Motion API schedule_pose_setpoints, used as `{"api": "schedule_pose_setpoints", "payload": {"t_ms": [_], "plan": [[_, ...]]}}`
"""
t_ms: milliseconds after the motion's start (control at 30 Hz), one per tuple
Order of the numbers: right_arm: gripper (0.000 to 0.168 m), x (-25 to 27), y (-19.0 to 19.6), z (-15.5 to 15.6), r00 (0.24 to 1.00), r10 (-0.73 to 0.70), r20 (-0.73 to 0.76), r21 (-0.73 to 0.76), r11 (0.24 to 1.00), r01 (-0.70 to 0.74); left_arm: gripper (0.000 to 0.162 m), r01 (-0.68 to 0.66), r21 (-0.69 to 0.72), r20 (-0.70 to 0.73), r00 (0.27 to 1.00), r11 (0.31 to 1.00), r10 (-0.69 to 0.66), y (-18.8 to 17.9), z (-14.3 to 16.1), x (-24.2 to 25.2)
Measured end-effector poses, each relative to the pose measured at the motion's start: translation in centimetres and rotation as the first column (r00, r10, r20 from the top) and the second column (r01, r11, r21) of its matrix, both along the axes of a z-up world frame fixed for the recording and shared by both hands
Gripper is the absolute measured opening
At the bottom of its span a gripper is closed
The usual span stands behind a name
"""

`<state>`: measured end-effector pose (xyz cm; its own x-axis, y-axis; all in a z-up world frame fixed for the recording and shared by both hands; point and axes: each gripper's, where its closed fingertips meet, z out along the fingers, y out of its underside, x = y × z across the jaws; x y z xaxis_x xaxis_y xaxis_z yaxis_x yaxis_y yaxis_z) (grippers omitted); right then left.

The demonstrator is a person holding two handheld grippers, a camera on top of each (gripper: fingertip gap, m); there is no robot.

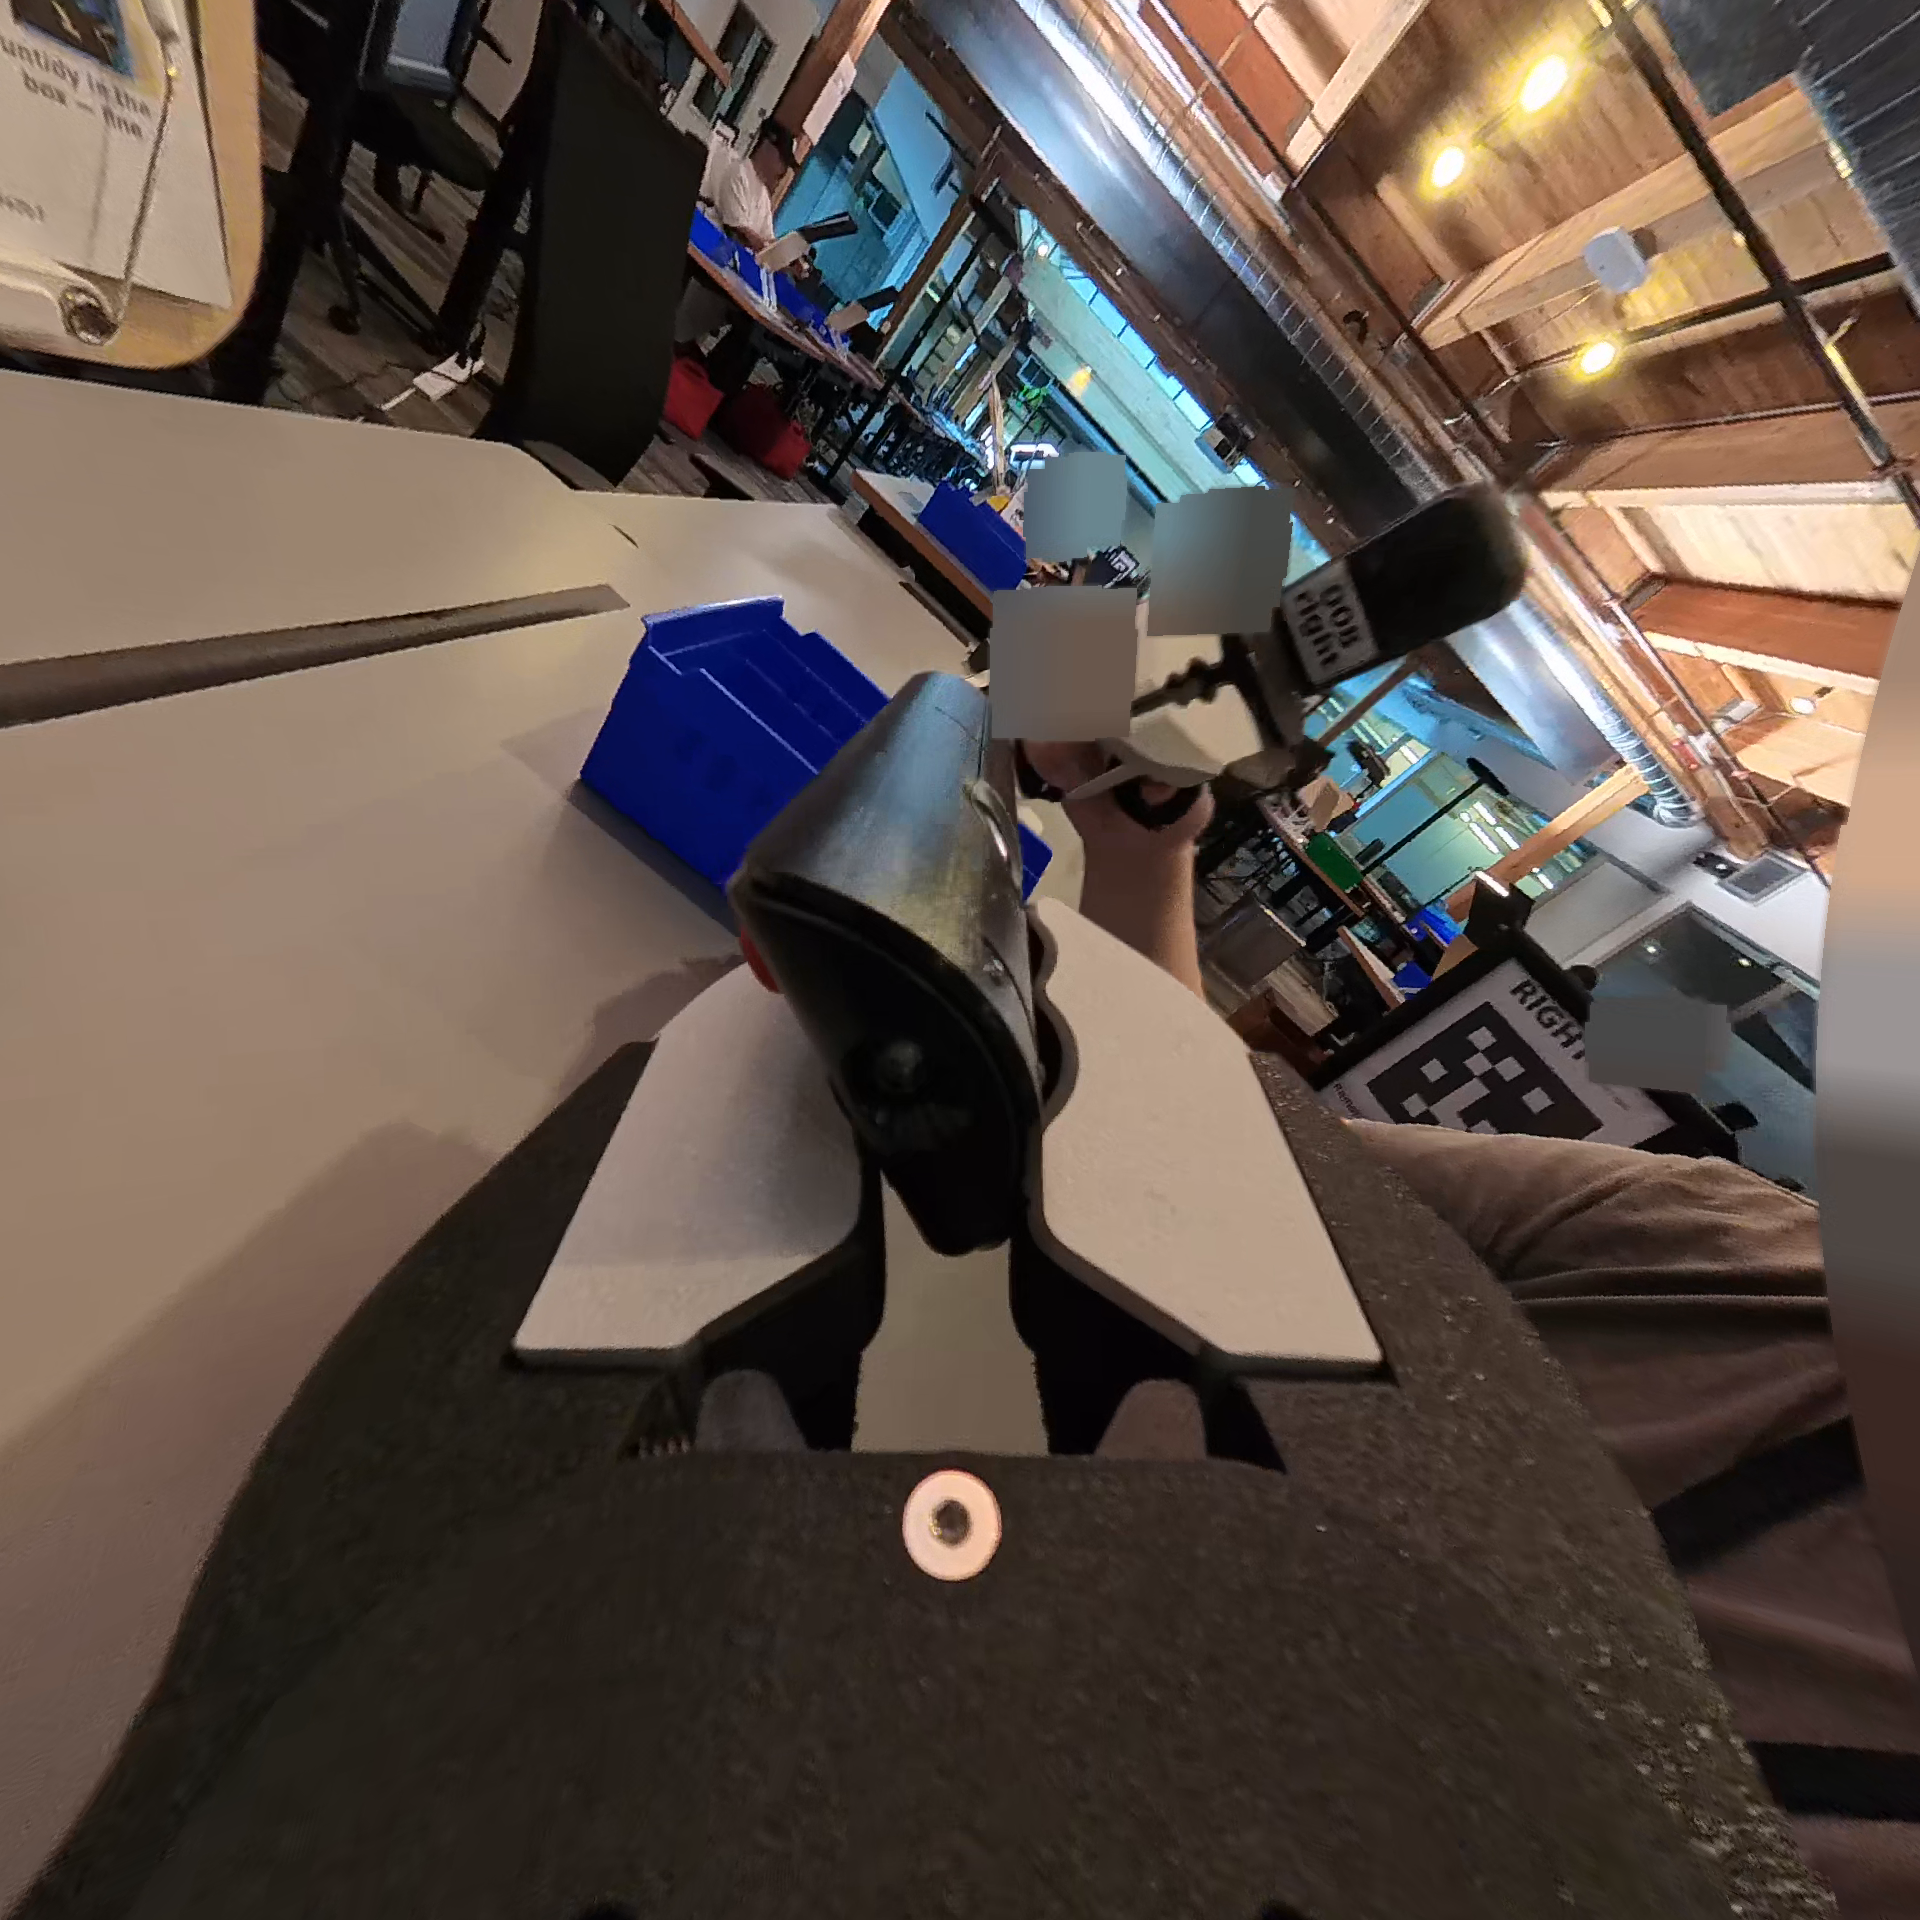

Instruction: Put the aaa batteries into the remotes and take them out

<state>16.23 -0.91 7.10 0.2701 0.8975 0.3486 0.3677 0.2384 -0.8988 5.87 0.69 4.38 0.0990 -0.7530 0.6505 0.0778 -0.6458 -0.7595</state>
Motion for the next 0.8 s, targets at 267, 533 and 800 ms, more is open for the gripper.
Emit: {"api": "schedule_pose_setpoints", "payload": {"t_ms": [267,533,800], "plan": [[0.003,-0.3,0.2,-1.1,0.998,0.061,-0.007,0.062,0.996,-0.060,0.024,0.063,-0.008,0.042,0.997,0.998,-0.063,-1.1,1.1,-0.2],[0.002,-0.7,-0.3,-0.4,0.996,0.080,-0.045,0.099,0.992,-0.076,0.024,0.088,-0.010,0.048,0.995,0.996,-0.088,-1.6,1.2,0.1],[0.002,-1.0,-0.5,-0.1,0.994,0.093,-0.065,0.096,0.992,-0.086,0.024,0.093,-0.011,0.045,0.995,0.996,-0.093,-1.7,1.1,0.2]]}}
